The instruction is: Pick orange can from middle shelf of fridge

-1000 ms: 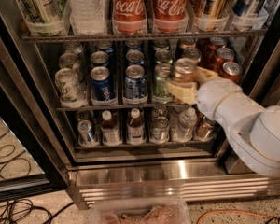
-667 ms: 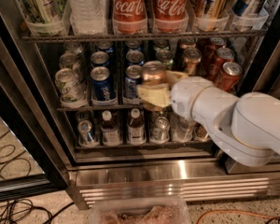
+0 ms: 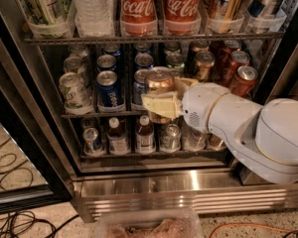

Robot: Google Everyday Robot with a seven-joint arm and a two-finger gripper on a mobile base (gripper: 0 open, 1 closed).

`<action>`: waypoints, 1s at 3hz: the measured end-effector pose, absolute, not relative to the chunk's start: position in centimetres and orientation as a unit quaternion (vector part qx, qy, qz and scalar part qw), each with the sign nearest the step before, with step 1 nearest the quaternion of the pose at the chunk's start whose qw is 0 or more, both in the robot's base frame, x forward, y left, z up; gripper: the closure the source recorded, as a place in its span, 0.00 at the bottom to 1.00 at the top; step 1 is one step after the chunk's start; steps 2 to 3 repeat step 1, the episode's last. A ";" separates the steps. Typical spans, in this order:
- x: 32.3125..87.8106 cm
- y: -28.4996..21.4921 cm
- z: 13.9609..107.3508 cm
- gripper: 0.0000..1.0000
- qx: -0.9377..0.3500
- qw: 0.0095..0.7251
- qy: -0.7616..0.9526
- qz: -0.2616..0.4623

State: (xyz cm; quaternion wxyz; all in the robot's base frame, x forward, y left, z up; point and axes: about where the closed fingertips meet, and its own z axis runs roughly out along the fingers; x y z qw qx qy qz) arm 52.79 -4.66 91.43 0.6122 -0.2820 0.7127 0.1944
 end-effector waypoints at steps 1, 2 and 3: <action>52.8 -4.7 91.4 1.00 -0.282 0.612 0.713 0.194; 52.8 -4.7 91.4 1.00 -0.282 0.612 0.713 0.194; 52.8 -4.7 91.4 1.00 -0.282 0.612 0.713 0.194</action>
Offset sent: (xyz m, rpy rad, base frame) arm 0.0000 0.0000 0.0000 0.0000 0.0000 0.0000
